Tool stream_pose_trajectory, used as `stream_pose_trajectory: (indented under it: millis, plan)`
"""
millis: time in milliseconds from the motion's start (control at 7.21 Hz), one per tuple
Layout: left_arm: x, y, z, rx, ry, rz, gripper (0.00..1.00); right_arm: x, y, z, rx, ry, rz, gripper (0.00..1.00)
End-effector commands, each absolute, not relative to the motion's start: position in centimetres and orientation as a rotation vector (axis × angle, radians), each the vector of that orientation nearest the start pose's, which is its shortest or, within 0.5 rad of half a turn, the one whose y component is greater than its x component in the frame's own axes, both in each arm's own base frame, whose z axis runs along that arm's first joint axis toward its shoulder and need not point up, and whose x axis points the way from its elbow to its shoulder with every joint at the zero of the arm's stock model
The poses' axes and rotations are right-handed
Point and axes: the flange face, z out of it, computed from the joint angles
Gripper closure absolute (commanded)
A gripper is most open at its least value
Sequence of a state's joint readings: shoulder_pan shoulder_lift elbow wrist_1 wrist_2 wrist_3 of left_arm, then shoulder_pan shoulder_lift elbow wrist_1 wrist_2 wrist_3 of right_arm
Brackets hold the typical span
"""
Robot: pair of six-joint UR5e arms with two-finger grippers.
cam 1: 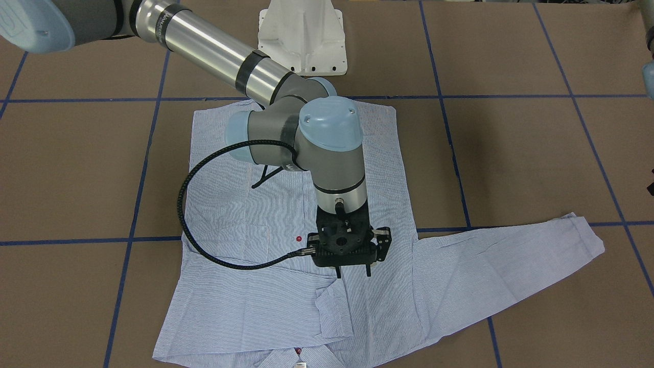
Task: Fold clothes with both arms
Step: 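Release the sleeve and raise the right gripper while the left gripper reaches the other cuff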
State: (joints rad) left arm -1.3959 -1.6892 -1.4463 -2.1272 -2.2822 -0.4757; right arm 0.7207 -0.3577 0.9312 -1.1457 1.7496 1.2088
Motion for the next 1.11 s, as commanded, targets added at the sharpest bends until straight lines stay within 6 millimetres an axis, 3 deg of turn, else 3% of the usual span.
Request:
stream_pose_trajectory:
  millis: [0, 139, 416, 693, 971]
  plan:
    - [8.5, -56.7, 62.1, 0.223, 0.804, -0.208, 0.02, -52.5, -65.0, 6.6, 0.246, -0.916, 0.223, 0.01]
    - [10.9, -56.6, 62.1, 0.217, 0.782, -0.249, 0.03, -50.7, -64.5, 7.1, 0.222, -0.894, 0.231, 0.01]
    - [15.8, -57.5, 64.1, 0.236, 0.774, -0.328, 0.07, -46.1, -63.2, 10.7, 0.198, -0.900, 0.187, 0.01]
    - [17.5, -60.2, 66.7, 0.255, 0.762, -0.333, 0.18, -45.5, -62.6, 12.4, 0.205, -0.894, 0.171, 0.01]
    - [18.5, -59.6, 67.5, 0.264, 0.776, -0.310, 0.23, -45.5, -62.7, 12.5, 0.206, -0.891, 0.173, 0.01]
